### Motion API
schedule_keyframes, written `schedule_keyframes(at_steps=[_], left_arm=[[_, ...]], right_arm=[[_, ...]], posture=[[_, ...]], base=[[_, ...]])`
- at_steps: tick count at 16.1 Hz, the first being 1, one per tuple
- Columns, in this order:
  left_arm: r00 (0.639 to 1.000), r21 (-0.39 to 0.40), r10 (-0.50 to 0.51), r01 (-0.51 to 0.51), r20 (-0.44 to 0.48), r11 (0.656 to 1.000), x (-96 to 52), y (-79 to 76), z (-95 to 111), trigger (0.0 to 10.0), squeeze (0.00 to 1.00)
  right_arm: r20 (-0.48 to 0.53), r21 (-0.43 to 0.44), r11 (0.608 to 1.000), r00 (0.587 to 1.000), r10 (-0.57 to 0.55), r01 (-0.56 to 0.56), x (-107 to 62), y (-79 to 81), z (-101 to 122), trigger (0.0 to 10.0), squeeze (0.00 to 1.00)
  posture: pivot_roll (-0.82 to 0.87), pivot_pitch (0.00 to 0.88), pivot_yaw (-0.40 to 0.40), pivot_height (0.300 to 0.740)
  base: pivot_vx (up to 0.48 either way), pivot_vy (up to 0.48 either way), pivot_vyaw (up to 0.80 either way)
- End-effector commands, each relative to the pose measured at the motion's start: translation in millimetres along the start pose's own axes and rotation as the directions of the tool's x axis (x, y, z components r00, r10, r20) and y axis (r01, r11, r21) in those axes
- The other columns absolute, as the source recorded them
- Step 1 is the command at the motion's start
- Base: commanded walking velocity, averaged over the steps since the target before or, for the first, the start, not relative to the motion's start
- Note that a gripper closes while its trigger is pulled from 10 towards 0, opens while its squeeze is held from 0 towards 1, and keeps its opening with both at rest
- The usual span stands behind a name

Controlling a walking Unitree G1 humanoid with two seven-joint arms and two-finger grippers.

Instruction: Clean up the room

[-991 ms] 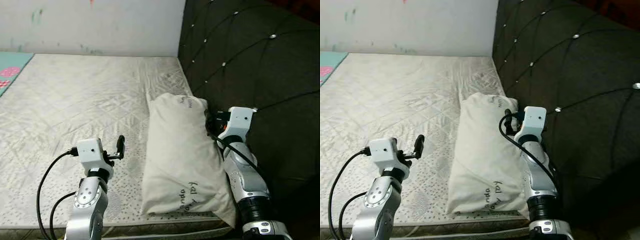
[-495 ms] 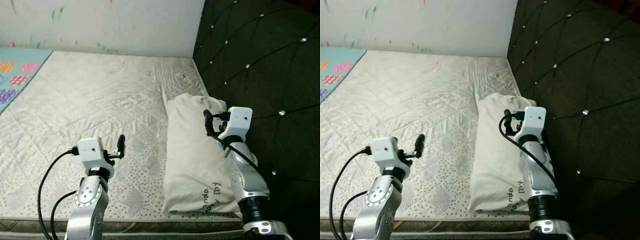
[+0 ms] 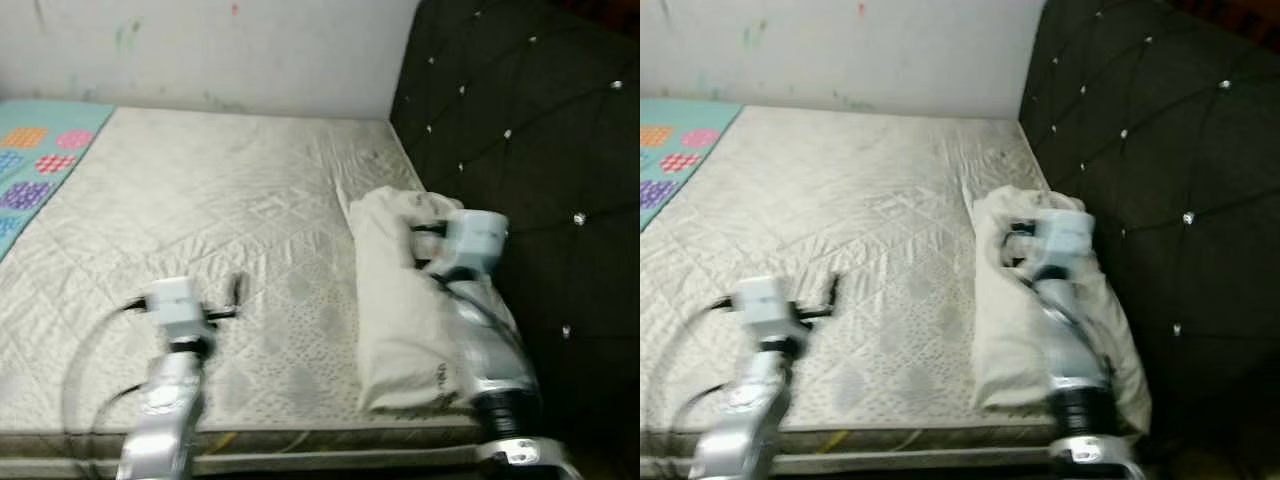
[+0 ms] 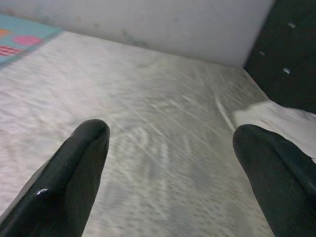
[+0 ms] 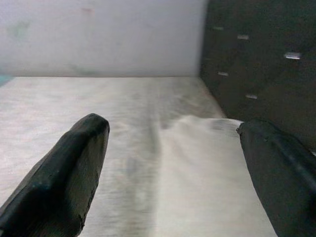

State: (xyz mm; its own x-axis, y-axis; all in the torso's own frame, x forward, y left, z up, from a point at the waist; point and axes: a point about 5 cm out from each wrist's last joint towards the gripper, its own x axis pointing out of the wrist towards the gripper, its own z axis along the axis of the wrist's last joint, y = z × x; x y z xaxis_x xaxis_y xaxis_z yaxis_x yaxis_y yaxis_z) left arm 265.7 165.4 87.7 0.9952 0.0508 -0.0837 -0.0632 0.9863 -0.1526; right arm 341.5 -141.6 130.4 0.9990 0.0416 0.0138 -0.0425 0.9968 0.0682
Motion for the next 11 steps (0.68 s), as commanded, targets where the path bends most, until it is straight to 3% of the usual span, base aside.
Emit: schedule_keyframes(at_steps=[1, 11], left_arm=[[1.000, -0.011, -0.024, 0.024, 0.004, 1.000, 0.7, -10.8, 0, 10.0, 0.00], [1.000, -0.007, -0.013, 0.013, -0.009, 1.000, -0.2, -9.2, -2, 10.0, 0.00]], right_arm=[[0.019, -0.014, 0.999, 0.999, -0.029, 0.029, 1.0, -12.2, 5, 10.0, 0.00], [-0.020, -0.042, 0.999, 1.000, 0.012, -0.013, -7.4, -7.6, -7, 10.0, 0.00]], posture=[[-0.05, 0.000, -0.048, 0.740], [-0.06, 0.000, -0.042, 0.740]], base=[[0.000, 0.480, 0.00], [0.000, 0.480, 0.00]])
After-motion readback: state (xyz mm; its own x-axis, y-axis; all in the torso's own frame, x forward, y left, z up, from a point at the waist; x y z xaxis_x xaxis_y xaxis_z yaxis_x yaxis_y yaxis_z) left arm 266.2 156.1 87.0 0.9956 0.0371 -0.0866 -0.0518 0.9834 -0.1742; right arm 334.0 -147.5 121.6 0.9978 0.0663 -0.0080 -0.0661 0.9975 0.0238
